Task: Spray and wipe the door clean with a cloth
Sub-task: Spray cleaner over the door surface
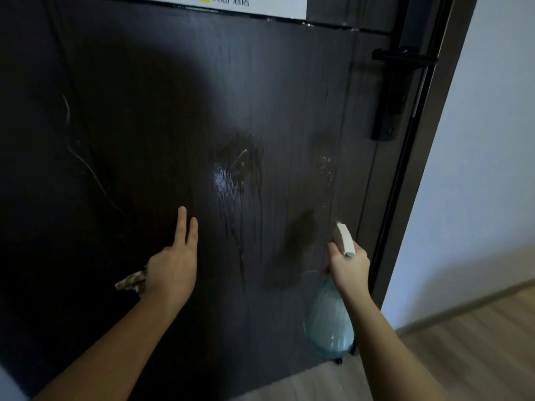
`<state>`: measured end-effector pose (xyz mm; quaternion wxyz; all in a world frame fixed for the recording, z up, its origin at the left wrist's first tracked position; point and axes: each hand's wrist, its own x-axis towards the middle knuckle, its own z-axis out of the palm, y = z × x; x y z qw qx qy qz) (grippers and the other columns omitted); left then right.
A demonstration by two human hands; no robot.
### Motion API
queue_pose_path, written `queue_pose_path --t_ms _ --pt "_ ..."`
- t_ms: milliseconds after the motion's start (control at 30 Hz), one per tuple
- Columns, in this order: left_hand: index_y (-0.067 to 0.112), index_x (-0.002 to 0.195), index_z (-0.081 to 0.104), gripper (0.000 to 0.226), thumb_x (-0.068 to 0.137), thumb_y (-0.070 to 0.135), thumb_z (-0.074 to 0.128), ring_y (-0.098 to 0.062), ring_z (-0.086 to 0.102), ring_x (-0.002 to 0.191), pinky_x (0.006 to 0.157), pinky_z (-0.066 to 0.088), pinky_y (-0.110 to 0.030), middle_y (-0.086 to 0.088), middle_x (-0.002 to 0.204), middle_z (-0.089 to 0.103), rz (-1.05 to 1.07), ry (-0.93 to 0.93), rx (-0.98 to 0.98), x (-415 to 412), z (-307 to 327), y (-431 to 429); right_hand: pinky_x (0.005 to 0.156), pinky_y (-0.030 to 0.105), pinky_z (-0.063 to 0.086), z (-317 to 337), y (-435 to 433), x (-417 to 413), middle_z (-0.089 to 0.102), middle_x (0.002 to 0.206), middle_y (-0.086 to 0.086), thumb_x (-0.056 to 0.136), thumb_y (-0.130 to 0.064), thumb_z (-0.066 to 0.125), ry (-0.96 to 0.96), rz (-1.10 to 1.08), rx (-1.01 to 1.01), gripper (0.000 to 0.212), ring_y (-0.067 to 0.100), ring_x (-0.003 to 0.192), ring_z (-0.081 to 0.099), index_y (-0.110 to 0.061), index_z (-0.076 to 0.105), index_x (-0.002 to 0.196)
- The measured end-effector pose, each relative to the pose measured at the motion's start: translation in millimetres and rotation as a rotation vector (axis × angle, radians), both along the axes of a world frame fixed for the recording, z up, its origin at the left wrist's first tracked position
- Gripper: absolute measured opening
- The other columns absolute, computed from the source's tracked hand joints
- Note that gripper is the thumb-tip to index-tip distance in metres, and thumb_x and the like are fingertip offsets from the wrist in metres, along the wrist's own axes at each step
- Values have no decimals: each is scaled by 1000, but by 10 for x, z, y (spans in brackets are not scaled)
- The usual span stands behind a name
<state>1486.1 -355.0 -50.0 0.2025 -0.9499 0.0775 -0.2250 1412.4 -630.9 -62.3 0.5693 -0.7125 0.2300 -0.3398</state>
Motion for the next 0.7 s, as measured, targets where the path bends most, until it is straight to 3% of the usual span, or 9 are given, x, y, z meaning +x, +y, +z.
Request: queue_pose_path --t_ms 133,267,700 --pt "11 152 -7 85 90 18 50 -6 45 52 47 44 -17 -23 151 -30 7 14 17 2 -138 -23 48 28 49 -314 58 -77 61 69 11 87 -9 55 42 14 52 9 23 52 60 -8 59 79" --pt "12 151 -5 84 90 19 52 -7 44 54 44 38 -19 -21 151 -32 19 72 51 -42 -366 13 38 18 43 -631 131 -154 59 66 12 87 -6 56 110 14 78 14 23 50 57 -5 59 74" --pt "11 152 -2 81 92 22 50 -6 43 56 45 35 -20 -14 154 -28 -24 136 17 -79 -723 76 42 24 47 -1079 333 -190 64 73 16 86 -8 57 172 74 40 8 28 55 63 -5 64 83"
